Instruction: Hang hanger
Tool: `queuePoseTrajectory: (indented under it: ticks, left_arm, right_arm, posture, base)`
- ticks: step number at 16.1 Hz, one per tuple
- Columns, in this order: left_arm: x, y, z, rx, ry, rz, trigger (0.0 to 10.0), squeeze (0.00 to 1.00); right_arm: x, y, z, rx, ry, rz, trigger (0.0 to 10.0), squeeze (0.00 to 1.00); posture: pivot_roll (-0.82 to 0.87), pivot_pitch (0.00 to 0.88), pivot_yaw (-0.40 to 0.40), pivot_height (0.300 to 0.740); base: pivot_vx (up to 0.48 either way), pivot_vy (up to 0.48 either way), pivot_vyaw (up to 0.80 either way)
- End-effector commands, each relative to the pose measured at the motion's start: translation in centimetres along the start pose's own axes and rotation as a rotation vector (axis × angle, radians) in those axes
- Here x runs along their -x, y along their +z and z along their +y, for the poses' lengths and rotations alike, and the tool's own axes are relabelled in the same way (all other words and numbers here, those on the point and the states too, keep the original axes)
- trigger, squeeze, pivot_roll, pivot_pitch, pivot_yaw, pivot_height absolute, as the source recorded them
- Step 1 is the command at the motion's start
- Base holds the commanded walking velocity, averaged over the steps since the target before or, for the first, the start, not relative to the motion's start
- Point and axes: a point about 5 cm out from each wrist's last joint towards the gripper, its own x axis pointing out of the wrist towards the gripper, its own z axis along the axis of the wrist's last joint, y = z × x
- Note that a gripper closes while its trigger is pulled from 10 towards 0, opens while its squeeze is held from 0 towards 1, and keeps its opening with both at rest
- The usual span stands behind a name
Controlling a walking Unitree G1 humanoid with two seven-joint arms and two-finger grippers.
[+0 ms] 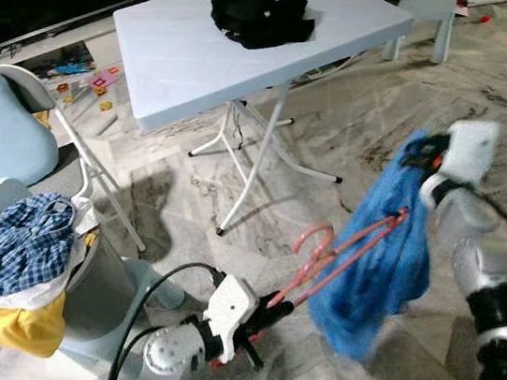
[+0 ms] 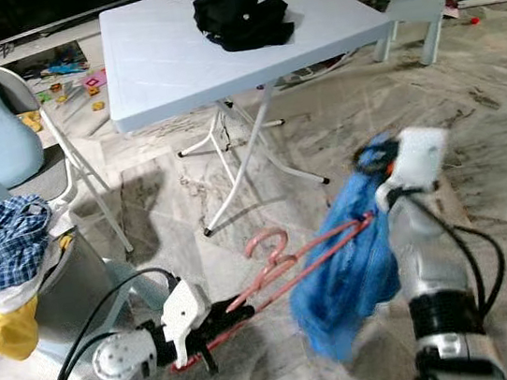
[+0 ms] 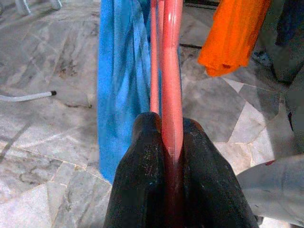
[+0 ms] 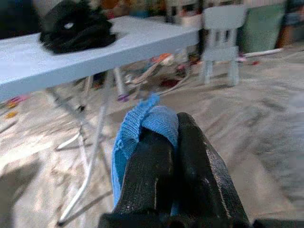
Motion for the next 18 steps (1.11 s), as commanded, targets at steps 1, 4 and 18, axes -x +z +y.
queuePoseTrajectory:
  ticks: [1, 4, 18]
  left_arm:
    - [0.4, 0.7, 0.2, -0.034, 0.028, -0.031, 0.0, 0.0]
    - [1.8, 1.9, 1.8, -0.076, 0.275, -0.112, 0.0, 0.0]
    - [3.3, 2.2, 6.5, 0.115, 0.945, -0.165, 10.0, 0.0]
  right_arm:
    - [-0.2, -0.1, -0.3, 0.038, -0.039, 0.004, 0.0, 0.0]
    - [0.4, -1.9, -3.4, 0.186, -0.218, 0.092, 0.0, 0.0]
    - [7.6, -4.6, 1.1, 0.135, 0.243, 0.022, 0.0, 0.0]
  posture:
    - [-0.08, 0.046, 0.053, 0.74]
    - [-0.06, 0.044, 0.051, 0.74]
    - [-0.04, 0.0, 0.077, 0.74]
  base:
    - [0.0, 0.0, 0.0]
    - [0.0, 0.0, 0.0]
    - [0.019, 0.0, 0.0]
